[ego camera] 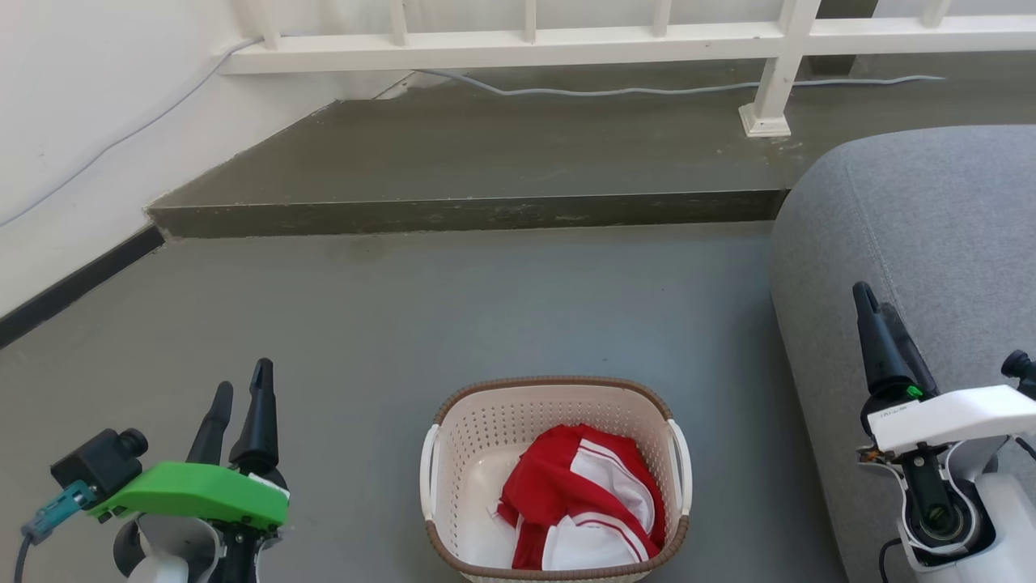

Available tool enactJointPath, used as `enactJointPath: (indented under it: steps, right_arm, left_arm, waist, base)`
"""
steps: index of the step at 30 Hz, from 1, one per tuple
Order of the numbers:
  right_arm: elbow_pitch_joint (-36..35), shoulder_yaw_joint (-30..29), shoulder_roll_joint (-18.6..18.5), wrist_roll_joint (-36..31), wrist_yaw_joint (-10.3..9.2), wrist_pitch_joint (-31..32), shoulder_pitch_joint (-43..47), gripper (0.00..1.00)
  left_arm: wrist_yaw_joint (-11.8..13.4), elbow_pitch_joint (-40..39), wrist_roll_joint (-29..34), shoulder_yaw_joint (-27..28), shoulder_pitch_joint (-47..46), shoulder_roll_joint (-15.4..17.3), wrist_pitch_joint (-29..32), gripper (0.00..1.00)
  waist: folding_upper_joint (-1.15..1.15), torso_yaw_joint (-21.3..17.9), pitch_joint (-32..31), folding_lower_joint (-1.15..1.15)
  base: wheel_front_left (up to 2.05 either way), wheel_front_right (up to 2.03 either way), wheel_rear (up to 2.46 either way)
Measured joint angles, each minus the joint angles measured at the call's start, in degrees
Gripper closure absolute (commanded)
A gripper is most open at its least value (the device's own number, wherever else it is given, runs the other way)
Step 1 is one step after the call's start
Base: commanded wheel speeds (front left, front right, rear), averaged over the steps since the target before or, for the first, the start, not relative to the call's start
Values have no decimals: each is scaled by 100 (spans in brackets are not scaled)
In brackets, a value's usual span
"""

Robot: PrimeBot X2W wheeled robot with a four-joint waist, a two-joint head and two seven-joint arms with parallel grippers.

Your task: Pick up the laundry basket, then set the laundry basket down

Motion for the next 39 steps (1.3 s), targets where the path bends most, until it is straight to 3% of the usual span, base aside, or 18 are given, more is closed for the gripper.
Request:
enactJointPath:
  steps: [39]
  right_arm:
    - [-298, 218, 52, -2932, -41, -784, -43, 0]
  left_arm:
    - [48, -330, 3031, -192, -127, -152, -806, 0]
  waist:
    - [0, -45, 36, 0]
  base:
    - [0, 0, 0]
